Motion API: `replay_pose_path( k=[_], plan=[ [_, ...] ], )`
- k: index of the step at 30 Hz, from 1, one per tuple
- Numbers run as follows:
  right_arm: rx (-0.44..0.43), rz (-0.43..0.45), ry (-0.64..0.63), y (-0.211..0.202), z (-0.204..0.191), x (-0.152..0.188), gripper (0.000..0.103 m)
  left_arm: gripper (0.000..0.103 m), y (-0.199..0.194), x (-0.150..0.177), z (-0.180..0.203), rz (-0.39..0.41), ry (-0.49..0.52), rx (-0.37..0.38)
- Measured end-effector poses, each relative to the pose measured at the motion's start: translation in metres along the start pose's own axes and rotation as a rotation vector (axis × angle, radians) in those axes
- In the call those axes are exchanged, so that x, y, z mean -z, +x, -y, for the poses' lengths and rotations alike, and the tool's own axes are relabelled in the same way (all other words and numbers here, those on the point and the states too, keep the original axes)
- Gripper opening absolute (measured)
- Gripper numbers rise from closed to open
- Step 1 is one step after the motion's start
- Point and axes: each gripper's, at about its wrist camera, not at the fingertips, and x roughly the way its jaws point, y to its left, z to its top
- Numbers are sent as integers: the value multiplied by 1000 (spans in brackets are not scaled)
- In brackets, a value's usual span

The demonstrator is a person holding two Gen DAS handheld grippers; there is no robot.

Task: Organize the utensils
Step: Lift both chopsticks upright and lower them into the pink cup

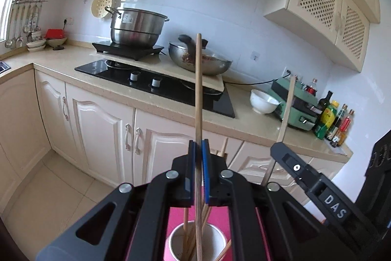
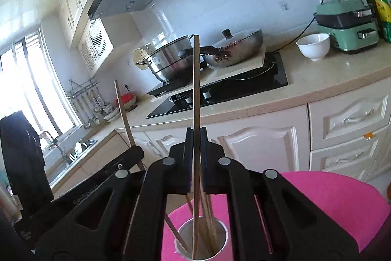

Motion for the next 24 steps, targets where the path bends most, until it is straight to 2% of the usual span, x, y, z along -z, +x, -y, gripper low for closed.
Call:
replay_pose_path(
  k=[6, 15, 24],
  plan=[
    [25, -32, -21, 7, 5, 12, 6, 6, 14, 16, -6, -29, -1, -29],
    [43, -97, -67, -5, 2, 30, 6, 6, 10, 38, -9, -82, 27, -49],
    [59, -162, -139, -13, -8, 49, 6, 6, 3, 60, 2, -157, 115, -37]
  ],
)
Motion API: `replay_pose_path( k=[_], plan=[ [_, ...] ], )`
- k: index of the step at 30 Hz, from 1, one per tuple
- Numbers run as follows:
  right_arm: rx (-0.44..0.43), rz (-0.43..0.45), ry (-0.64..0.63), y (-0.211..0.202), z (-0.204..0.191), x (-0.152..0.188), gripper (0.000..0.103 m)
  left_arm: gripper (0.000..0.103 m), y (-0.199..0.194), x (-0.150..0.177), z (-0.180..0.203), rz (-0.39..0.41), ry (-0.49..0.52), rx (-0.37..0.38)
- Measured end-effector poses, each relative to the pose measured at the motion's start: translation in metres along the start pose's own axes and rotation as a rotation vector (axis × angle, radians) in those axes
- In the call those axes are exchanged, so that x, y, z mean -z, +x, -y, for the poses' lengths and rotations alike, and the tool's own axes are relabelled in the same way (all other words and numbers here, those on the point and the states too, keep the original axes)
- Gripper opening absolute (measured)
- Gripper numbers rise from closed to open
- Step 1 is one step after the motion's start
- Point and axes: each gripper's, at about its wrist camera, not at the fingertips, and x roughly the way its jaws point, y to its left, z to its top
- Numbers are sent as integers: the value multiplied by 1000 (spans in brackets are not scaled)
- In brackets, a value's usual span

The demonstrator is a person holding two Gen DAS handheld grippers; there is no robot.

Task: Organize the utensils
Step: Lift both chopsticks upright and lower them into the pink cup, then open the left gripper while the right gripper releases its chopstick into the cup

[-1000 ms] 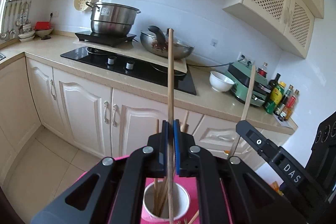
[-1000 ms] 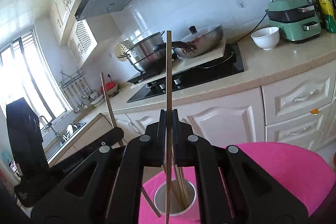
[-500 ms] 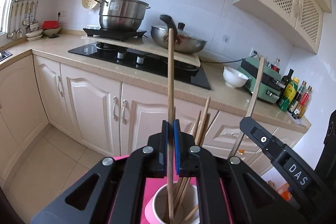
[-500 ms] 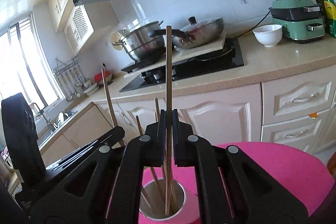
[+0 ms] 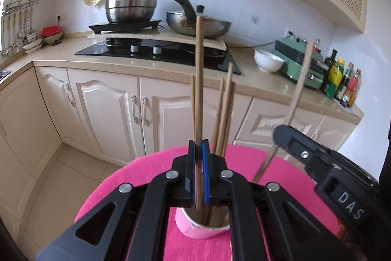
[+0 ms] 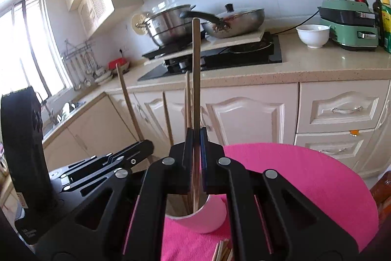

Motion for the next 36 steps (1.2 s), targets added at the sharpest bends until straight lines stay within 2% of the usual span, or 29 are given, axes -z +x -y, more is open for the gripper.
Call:
replay_pose_path(
  k=[7, 8, 9, 14, 21, 27, 30, 32, 36],
  plan=[
    [19, -32, -32, 1, -6, 10, 6, 8, -6, 6, 5, -14, 26, -11],
    [22, -34, -33, 1, -6, 11, 6, 12, -6, 7, 5, -23, 28, -14],
    [24, -40, -32, 1, -6, 12, 6, 22, -6, 7, 4, -30, 25, -15],
    [36, -65, -39, 2, -8, 20, 6, 30, -16, 8, 3, -25, 18, -32],
    [47, -81, -23, -2, -9, 25, 7, 35, -32, 10, 3, -26, 47, -86],
    [62, -99, -10, -11, -12, 24, 9, 37, -50, 14, 1, -34, 54, -102],
    [63, -96, -9, -19, -14, 25, 14, 37, -59, 16, -2, -40, 48, -99],
    [70, -91, -11, -27, -16, 25, 28, 38, -64, 20, -3, -51, 43, -91],
    [71, -83, -10, -46, -16, 26, 32, 38, -71, 39, -7, -103, 33, -50]
  ],
)
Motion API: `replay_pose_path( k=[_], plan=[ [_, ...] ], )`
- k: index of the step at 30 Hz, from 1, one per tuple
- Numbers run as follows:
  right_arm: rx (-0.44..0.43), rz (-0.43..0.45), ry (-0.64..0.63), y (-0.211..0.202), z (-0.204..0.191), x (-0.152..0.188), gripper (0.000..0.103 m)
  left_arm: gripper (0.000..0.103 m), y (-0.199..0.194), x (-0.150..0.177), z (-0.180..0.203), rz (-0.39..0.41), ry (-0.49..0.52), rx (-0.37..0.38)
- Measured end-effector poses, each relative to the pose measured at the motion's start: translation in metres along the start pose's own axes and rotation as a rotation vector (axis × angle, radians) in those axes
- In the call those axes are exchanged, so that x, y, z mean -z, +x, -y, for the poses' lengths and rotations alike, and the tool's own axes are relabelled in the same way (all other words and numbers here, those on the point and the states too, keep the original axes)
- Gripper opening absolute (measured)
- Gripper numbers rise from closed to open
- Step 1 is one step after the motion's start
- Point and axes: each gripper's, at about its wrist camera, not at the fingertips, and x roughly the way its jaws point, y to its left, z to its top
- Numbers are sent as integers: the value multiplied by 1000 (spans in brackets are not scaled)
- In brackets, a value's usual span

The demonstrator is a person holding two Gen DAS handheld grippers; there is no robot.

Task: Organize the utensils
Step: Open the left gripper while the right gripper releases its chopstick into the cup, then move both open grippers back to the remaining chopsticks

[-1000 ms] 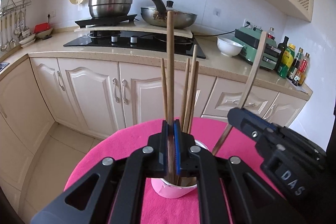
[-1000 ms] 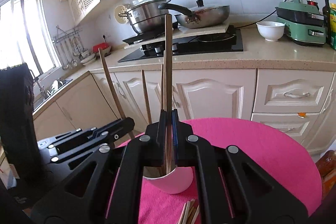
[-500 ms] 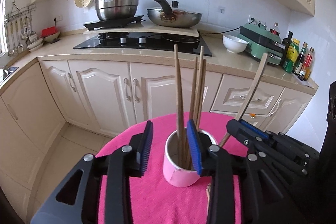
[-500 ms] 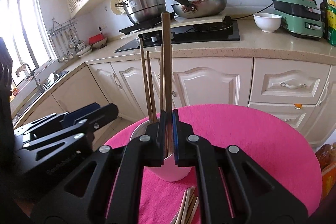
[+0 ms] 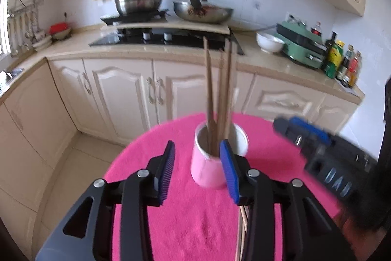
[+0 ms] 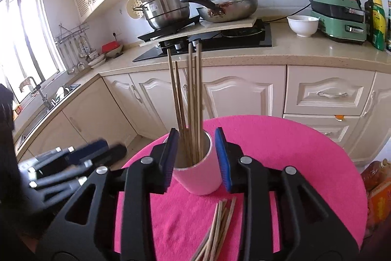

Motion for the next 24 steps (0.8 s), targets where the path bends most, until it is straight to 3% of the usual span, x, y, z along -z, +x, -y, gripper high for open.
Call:
replay_pose_path(
  k=[5, 16, 24],
  plan=[
    [45, -26, 13, -17, 12, 11, 32, 38, 13, 30, -4, -140, -34, 45],
    [147, -257, 132, -17, 63, 74, 39, 38, 79, 89, 31, -461, 38, 121],
    [146, -320, 163, -13, 72, 98, 40, 38, 99, 112, 49, -533, 120, 101]
  ],
)
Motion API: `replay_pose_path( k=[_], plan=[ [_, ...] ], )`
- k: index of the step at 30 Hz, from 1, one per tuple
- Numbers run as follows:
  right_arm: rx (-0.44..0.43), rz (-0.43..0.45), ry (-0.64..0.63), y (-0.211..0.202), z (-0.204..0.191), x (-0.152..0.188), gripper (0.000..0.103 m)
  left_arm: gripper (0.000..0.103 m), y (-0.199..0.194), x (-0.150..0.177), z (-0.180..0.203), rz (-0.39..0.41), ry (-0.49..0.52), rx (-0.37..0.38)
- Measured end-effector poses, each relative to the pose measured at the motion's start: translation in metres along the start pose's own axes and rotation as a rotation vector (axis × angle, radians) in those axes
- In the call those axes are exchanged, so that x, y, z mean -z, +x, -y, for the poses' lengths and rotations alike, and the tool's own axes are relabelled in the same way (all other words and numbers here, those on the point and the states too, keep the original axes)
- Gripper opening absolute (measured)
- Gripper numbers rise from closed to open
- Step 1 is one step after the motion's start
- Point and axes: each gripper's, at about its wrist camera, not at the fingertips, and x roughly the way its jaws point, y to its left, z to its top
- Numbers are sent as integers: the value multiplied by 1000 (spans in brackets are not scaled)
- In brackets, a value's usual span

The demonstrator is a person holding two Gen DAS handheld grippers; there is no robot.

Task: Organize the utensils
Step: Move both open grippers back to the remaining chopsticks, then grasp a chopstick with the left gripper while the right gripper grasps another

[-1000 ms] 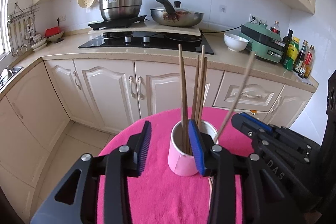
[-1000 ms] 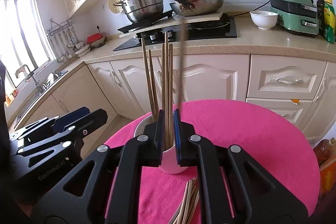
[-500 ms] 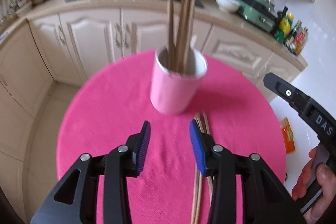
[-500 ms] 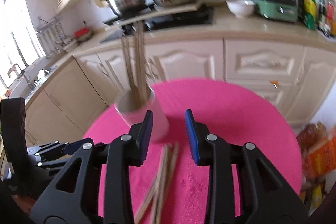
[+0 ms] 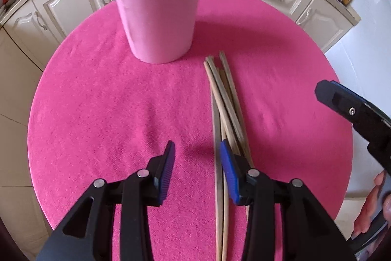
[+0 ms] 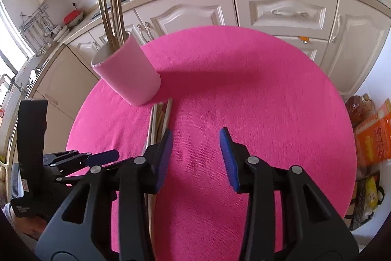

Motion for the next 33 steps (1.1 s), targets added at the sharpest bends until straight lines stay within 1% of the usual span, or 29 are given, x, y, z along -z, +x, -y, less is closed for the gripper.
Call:
replay_pose_path(
  k=[4, 6, 10, 12, 13, 14, 18, 21, 26, 28, 29, 30, 31, 33],
  plan=[
    [-3, -13, 4, 2, 1, 1, 40, 38, 8, -3, 7, -20, 37, -45],
    [-5, -20, 3, 4, 2, 0, 40, 38, 9, -5, 10, -18, 41, -51],
    [-5, -42, 0, 10, 3, -1, 41, 38, 12, -16, 17, -16, 52, -95],
    [-4, -52, -1, 12, 2, 0, 41, 39, 14, -20, 24, -20, 82, -123],
    [-3, -57, -2, 13, 2, 0, 41, 39, 15, -22, 30, -20, 118, -143],
    [-2, -62, -4, 14, 1, 0, 41, 39, 15, -26, 34, -25, 134, -147],
    [-2, -71, -4, 14, 1, 1, 41, 39, 19, -30, 34, -65, 125, -112],
    [-1, -77, 0, 16, 1, 1, 42, 38, 25, -30, 28, -92, 101, -71],
    [0, -94, 8, 19, 2, 2, 42, 38, 31, -32, 32, -92, 110, -93],
    [1, -102, 9, 20, 2, 2, 42, 37, 34, -38, 34, -98, 93, -91],
    [3, -108, 8, 20, 1, 2, 42, 30, 34, -38, 34, -98, 93, -91],
    [3, -115, 6, 22, 1, 1, 42, 16, 33, -39, 34, -95, 93, -90],
    [1, -124, 4, 23, 0, 1, 42, 10, 33, -40, 32, -96, 88, -89],
    [3, -139, -3, 25, -2, 1, 42, 8, 32, -40, 24, -101, 53, -68]
  ],
)
